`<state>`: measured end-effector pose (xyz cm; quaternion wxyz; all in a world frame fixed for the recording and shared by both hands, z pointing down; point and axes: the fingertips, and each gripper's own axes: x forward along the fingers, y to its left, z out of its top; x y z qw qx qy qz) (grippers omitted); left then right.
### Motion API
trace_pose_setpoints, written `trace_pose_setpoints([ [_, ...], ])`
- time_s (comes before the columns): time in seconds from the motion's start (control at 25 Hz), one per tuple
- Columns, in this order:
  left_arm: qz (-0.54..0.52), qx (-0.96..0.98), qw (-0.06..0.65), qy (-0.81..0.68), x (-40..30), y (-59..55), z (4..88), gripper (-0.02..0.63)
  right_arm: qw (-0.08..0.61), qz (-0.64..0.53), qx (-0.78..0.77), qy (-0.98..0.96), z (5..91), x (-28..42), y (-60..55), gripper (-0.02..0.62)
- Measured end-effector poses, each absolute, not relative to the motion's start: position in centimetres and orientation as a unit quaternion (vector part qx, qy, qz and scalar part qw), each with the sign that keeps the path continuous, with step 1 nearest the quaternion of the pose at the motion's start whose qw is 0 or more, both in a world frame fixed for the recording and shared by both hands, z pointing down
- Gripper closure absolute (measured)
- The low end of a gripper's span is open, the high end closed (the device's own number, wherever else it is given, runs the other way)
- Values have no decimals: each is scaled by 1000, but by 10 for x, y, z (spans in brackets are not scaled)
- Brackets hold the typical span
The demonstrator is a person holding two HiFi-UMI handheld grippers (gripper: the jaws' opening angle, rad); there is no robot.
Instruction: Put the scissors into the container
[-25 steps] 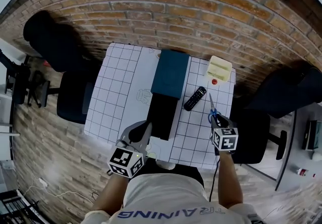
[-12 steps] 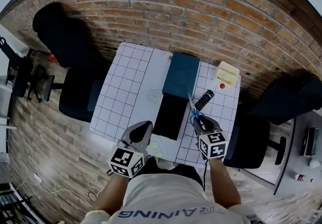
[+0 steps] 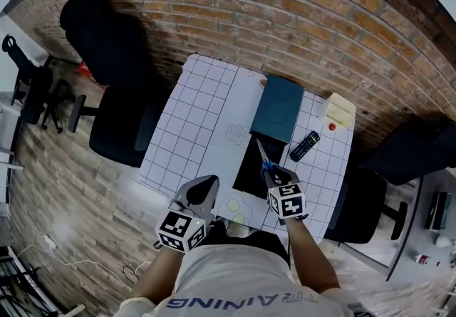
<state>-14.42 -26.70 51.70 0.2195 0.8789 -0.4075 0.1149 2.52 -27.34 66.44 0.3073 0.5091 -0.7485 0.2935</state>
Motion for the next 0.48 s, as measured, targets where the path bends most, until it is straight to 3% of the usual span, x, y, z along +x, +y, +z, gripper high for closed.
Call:
trace_pose_setpoints([
  [0.48,110,878,227,-408,-176,-280,524,604,393,291,503,-713,705,14,-281,489],
])
